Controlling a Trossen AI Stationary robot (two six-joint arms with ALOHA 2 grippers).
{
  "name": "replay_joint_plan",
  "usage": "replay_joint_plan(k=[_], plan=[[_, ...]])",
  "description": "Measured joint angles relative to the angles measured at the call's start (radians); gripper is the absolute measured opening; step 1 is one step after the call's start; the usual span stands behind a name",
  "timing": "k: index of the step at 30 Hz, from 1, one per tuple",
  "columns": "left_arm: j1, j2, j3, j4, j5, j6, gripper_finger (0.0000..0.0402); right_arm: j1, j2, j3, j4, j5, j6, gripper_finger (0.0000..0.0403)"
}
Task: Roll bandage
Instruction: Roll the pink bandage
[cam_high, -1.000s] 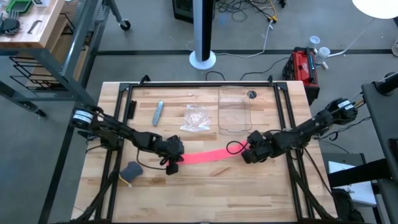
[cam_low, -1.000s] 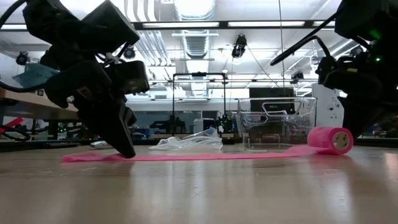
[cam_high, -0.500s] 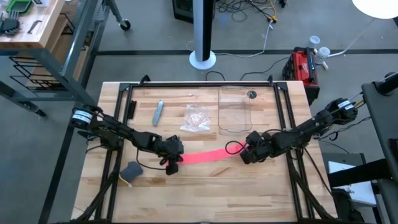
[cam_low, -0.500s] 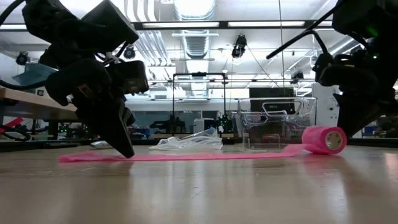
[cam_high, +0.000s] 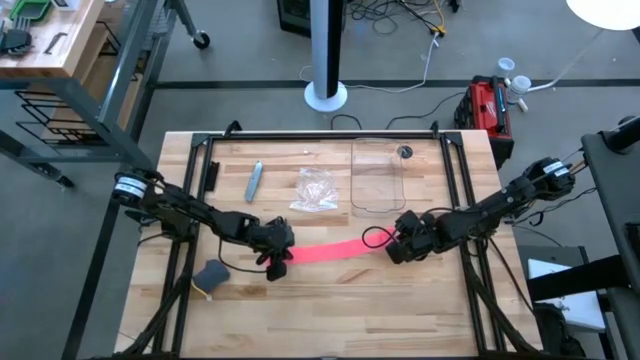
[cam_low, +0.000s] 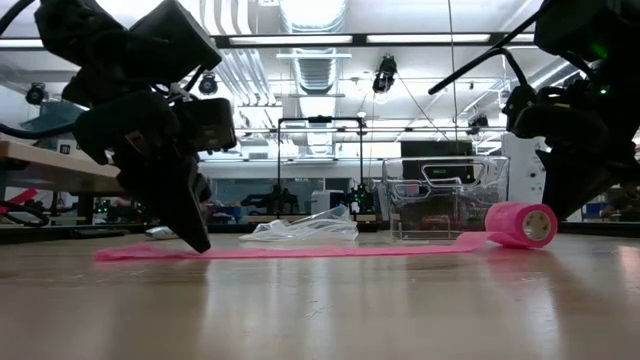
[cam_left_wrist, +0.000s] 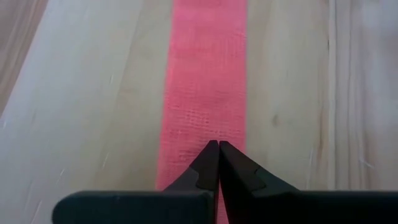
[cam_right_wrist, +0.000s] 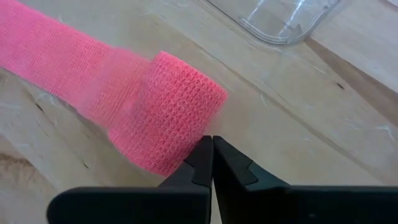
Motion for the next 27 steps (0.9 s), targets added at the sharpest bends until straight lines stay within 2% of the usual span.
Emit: replay_joint_plan(k=[10, 27], plan=[[-0.001, -0.04, 0.002, -0.135, -0.002, -0.04, 0.0, 0.0, 0.0, 0.0, 0.013, 0.001, -0.002, 0.0], [0.0, -0.044, 0.001, -0.137, -0.016, -0.037, 0.0, -0.01, 0.0, 0.0, 0.05, 0.003, -0.026, 0.0]])
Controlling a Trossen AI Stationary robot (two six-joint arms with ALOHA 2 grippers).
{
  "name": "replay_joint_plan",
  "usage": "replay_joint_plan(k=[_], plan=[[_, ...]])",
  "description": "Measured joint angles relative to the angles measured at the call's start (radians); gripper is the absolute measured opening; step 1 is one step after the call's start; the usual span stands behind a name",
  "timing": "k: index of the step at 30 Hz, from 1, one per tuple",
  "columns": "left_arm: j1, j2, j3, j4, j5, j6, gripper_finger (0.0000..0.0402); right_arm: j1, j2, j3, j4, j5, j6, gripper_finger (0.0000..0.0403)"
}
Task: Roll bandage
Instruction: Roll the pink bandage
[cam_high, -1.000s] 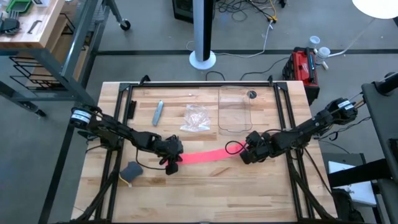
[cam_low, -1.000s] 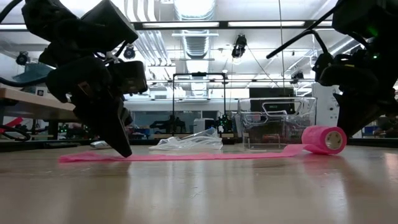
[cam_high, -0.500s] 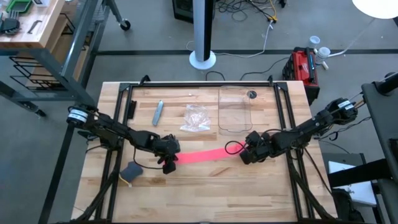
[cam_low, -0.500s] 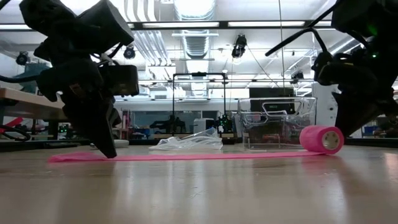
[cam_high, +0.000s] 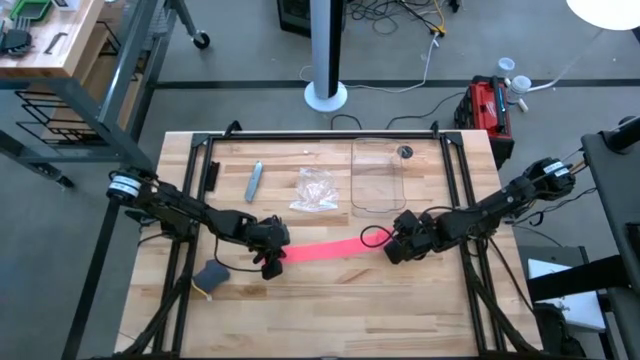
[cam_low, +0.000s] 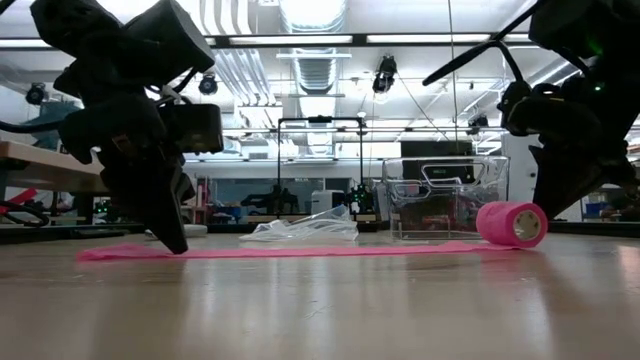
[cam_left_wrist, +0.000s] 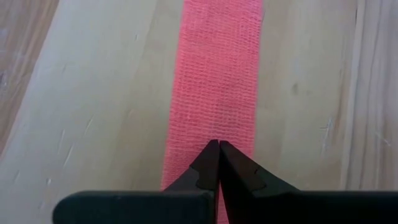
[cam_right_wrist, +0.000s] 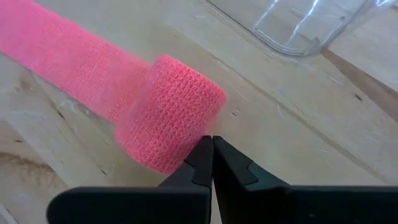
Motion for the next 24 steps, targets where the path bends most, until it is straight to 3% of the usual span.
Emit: replay_joint_plan(k=[15, 24], plan=[[0.0, 0.0, 0.0, -0.009, 0.0, -0.003, 0.0, -0.002, 0.006, 0.047, 0.002, 0.026, -0.041, 0.0], [0.0, 0.0, 0.0, -0.01, 0.0, -0.003, 0.0, -0.011, 0.123, 0.114, 0.002, 0.024, -0.09, 0.0]])
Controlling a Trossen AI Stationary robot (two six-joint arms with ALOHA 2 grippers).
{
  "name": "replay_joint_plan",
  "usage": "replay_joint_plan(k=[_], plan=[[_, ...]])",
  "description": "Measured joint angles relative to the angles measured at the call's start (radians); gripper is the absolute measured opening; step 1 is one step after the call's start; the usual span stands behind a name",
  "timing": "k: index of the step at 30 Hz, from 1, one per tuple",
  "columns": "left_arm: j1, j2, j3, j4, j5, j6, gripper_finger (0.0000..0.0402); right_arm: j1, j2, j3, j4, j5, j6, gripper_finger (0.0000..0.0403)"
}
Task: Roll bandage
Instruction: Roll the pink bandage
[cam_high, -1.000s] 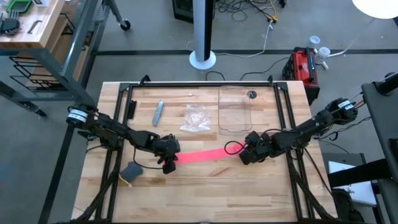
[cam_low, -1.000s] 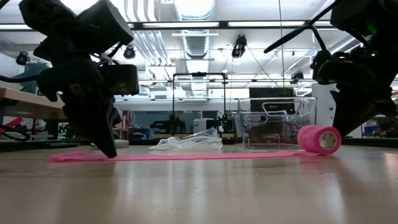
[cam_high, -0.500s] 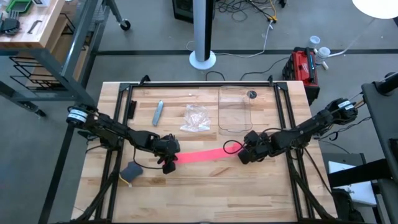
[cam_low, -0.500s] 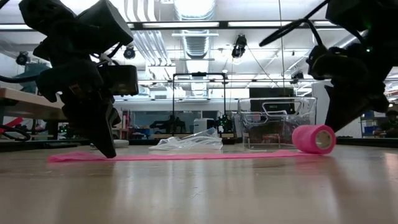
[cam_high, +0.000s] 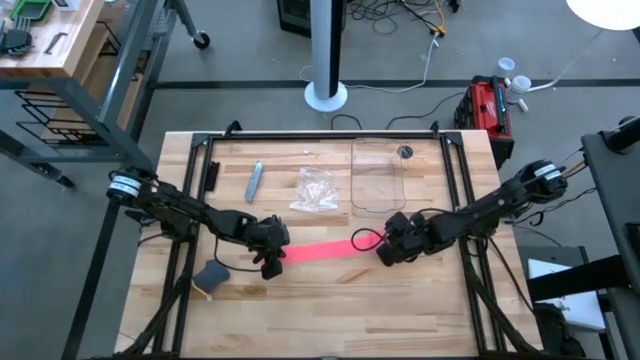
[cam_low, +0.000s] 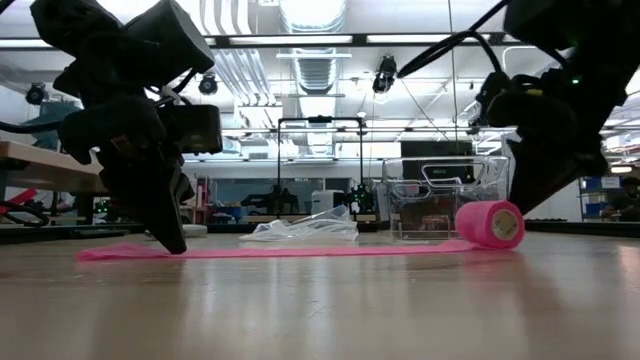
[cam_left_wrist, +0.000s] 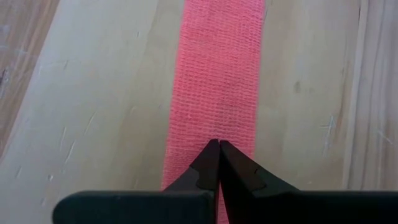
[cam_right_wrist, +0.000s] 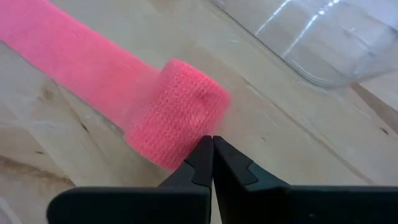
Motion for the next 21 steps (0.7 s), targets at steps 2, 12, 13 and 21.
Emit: replay_joint_plan(k=[2, 12, 13, 21], plan=[[0.0, 0.0, 0.0, 0.0, 0.0, 0.0, 0.0, -0.002, 0.031, 0.027, -0.004, 0.002, -0.019, 0.0], [0.0, -0.01, 0.0, -0.031, 0.001, -0.013, 0.0, -0.019, 0.063, 0.108, -0.007, 0.027, -0.086, 0.0], [0.0, -0.015, 0.0, -0.046, 0.001, -0.019, 0.0, -0.019, 0.063, 0.109, -0.007, 0.027, -0.086, 0.0], [0.0, -0.095, -0.003, -0.151, -0.003, -0.06, 0.0, -0.021, 0.063, 0.113, -0.004, 0.027, -0.095, 0.0]])
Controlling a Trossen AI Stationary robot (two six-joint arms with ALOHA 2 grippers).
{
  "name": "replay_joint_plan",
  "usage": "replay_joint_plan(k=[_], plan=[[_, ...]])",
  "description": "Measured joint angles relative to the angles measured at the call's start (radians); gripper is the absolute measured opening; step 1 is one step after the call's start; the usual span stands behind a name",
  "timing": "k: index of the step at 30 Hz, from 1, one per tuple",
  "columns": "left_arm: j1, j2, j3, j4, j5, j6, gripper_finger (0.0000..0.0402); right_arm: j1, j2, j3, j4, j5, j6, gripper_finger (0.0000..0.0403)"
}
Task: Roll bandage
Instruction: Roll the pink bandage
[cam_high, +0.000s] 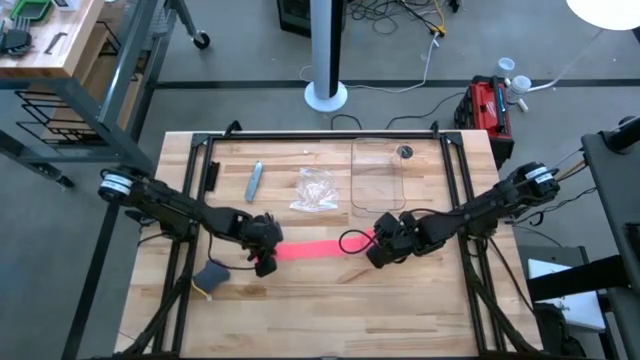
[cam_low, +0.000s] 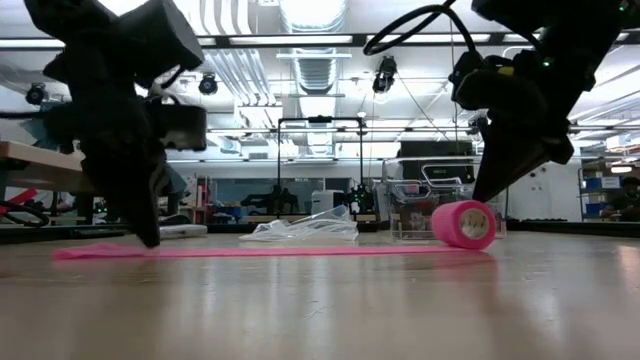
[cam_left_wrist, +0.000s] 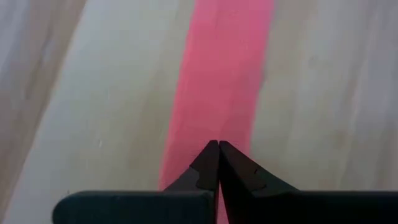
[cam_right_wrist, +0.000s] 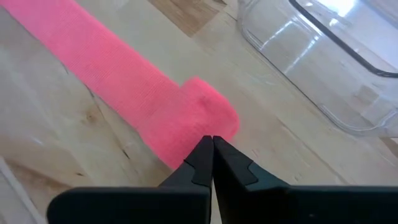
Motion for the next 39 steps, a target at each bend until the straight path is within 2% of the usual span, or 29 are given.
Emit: replay_joint_plan(k=[11, 28, 33, 39], plan=[[0.0, -0.08, 0.001, 0.009, -0.054, 0.003, 0.0, -0.02, 0.029, 0.0, 0.054, -0.006, -0.044, 0.0], [0.0, -0.085, 0.002, 0.021, -0.104, 0.0, 0.0, -0.064, 0.033, 0.0, 0.144, -0.01, -0.112, 0.0], [0.0, -0.085, 0.003, 0.021, -0.104, -0.012, 0.0, -0.064, 0.033, 0.0, 0.221, -0.08, -0.19, 0.0], [0.0, -0.085, 0.003, 0.021, -0.104, -0.03, 0.0, -0.064, -0.007, 0.0, 0.212, -0.031, -0.209, 0.0]])
